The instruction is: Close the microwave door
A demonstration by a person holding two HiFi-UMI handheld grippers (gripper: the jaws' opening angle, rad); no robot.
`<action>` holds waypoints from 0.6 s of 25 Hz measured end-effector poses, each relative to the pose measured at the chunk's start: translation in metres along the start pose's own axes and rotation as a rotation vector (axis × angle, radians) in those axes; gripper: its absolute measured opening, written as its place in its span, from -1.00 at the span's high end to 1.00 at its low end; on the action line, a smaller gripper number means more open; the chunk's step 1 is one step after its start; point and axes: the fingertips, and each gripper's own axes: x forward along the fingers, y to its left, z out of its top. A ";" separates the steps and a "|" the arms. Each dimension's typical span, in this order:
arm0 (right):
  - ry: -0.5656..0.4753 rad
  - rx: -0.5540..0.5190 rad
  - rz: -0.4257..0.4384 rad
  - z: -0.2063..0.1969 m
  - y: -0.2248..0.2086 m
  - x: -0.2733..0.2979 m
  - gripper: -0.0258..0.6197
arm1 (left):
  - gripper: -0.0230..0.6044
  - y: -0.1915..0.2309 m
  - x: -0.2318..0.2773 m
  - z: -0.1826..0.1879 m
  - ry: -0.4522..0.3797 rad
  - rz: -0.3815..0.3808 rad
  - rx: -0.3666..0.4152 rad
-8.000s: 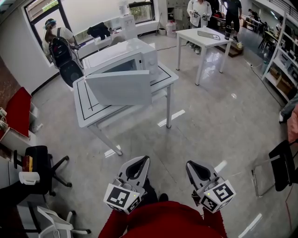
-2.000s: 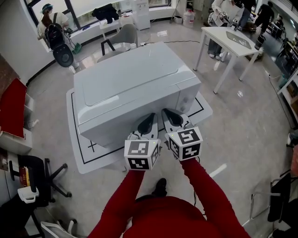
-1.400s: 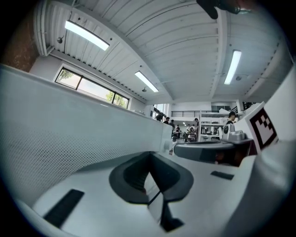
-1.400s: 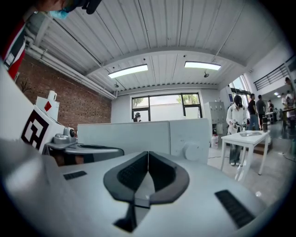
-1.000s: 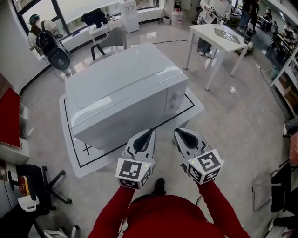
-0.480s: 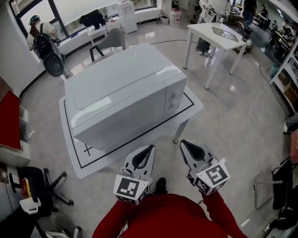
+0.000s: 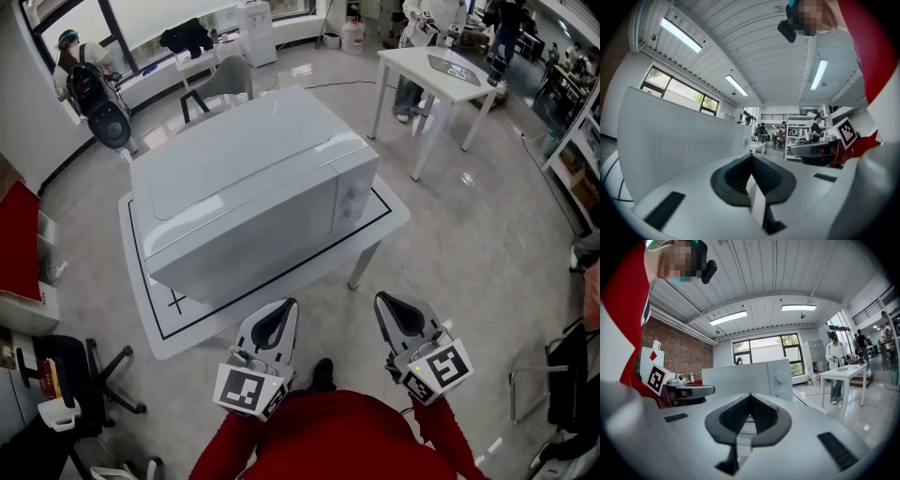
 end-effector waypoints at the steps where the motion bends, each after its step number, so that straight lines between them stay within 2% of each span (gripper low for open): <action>1: -0.009 0.005 -0.003 0.002 0.000 -0.002 0.88 | 0.90 0.002 -0.002 0.001 -0.003 0.007 0.001; 7: -0.005 -0.003 -0.029 -0.001 -0.001 -0.010 0.88 | 0.90 0.008 -0.011 0.005 -0.024 0.034 -0.038; 11: 0.009 0.015 -0.036 -0.007 -0.002 -0.013 0.88 | 0.90 0.009 -0.013 0.003 -0.012 0.028 -0.015; 15: 0.020 0.025 -0.038 -0.012 -0.002 -0.015 0.88 | 0.90 0.008 -0.014 0.000 -0.010 0.025 -0.023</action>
